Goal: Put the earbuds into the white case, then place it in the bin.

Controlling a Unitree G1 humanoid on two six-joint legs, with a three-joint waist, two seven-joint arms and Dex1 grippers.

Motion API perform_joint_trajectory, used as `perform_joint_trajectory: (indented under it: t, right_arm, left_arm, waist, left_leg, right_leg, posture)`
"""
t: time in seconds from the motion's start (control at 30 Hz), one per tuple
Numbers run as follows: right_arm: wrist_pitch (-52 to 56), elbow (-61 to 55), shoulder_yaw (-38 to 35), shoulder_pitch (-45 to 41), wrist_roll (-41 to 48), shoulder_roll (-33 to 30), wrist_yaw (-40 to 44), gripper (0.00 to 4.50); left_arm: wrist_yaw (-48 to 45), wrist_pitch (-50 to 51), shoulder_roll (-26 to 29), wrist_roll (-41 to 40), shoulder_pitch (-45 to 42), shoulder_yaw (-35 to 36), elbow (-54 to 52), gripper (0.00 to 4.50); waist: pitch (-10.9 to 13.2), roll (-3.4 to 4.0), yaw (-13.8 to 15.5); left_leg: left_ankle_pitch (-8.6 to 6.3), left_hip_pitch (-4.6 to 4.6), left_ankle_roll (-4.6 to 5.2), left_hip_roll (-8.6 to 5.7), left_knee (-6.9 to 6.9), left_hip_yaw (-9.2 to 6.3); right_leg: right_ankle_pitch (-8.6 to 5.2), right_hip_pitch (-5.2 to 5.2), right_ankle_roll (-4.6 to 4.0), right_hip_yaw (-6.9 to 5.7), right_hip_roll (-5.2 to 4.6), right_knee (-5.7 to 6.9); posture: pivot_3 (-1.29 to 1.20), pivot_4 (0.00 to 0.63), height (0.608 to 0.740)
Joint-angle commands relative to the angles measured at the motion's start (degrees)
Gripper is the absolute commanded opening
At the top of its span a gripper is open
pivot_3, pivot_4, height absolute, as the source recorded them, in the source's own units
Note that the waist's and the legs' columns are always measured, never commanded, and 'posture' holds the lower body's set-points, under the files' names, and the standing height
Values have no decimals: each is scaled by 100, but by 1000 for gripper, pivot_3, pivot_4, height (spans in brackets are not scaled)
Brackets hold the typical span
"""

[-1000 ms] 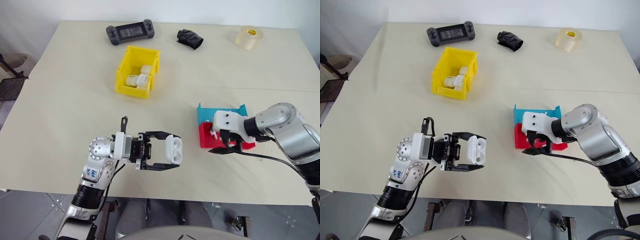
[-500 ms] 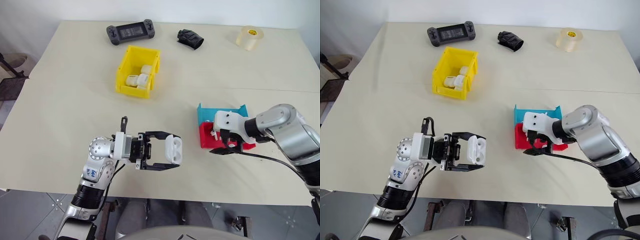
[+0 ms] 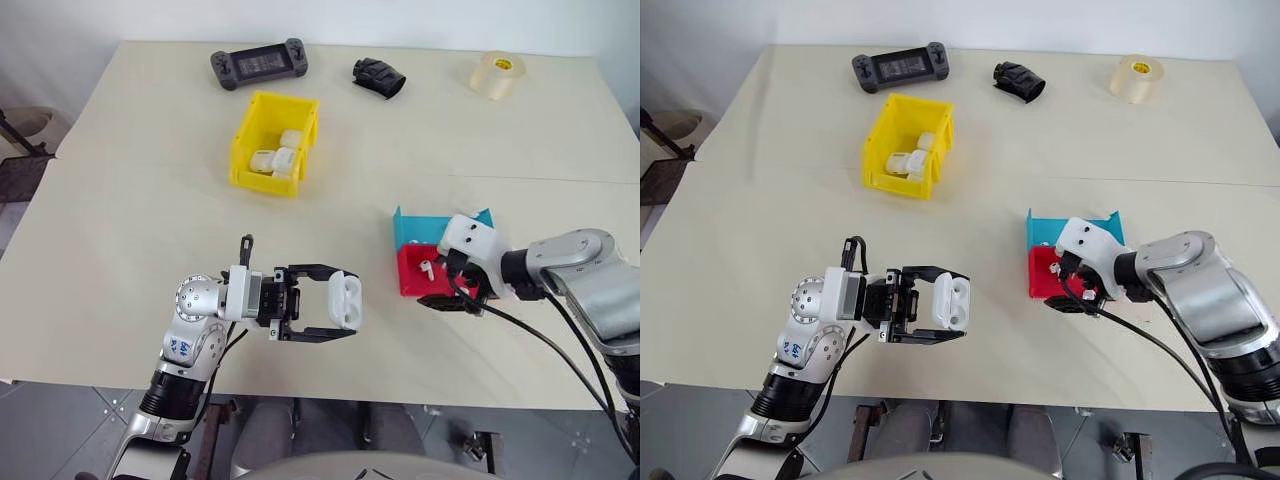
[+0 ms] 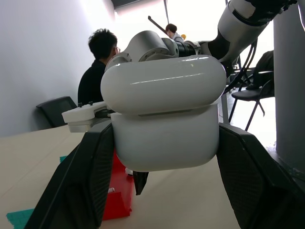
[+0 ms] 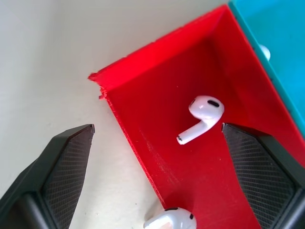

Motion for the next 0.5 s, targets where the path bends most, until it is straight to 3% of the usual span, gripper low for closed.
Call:
perform_joint_trajectory:
  t: [0.03, 0.5]
  right_arm:
    - [497, -323, -176, -52, 141, 179, -450, 4471]
    - [1834, -609, -356, -294, 352, 1006, -1916, 4471]
  left_arm:
    - [11, -43, 7, -63, 23, 14, -204, 2832]
    - [35, -48, 15, -63, 98, 7, -254, 2832]
  waist:
    - [0, 0, 1]
    - [0, 0, -3]
  left_leg:
    - [0, 0, 0, 0, 0, 1]
    - [0, 0, 0, -1, -3, -1]
  right_leg:
    - [0, 0, 0, 0, 0, -1]
    - [0, -1, 0, 0, 0, -1]
  posture:
    - [0, 150, 740]
    - [0, 150, 740]
